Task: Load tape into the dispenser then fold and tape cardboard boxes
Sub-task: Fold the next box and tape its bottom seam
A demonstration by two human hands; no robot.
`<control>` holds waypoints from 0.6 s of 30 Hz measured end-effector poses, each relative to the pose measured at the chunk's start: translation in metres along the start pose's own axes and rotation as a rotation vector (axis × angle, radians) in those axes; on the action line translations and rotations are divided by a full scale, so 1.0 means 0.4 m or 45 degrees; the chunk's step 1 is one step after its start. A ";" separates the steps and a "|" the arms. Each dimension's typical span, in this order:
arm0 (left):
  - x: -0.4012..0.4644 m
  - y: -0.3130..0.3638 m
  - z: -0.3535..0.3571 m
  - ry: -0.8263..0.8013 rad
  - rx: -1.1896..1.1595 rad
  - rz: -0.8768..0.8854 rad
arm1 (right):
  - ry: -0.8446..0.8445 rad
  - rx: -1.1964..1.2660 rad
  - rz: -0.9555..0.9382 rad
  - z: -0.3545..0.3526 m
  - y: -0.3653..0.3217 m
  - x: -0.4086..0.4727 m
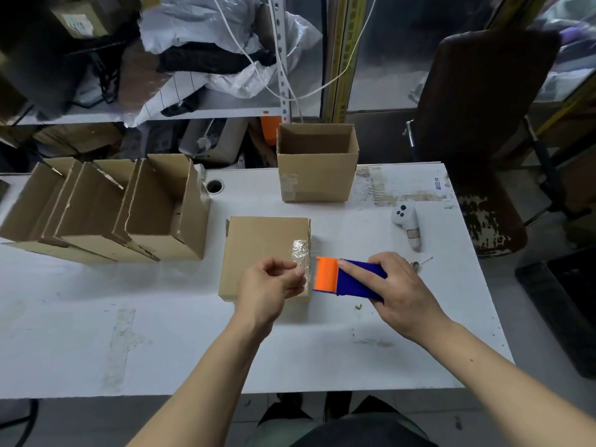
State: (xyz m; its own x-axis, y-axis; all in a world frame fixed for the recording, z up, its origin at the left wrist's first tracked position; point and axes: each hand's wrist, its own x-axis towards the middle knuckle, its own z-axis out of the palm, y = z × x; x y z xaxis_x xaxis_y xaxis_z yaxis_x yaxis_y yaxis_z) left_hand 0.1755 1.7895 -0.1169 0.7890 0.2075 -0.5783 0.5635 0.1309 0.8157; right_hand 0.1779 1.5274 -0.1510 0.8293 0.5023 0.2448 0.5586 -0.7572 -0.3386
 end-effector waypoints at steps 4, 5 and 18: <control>0.044 -0.004 -0.054 0.130 -0.034 0.040 | -0.065 -0.049 0.022 -0.004 0.063 -0.024; 0.054 -0.001 -0.068 0.147 -0.034 0.051 | -0.069 -0.073 0.026 -0.008 0.079 -0.030; -0.023 -0.057 0.073 0.170 0.915 0.949 | -0.497 -0.634 0.256 0.101 -0.025 0.067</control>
State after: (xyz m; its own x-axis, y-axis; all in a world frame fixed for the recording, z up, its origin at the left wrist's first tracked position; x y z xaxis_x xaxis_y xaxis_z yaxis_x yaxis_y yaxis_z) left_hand 0.1626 1.7565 -0.1307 0.9878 0.1104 0.1100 -0.0071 -0.6731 0.7395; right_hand 0.1950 1.5653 -0.1777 0.9134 0.3749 -0.1584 0.3966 -0.9073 0.1398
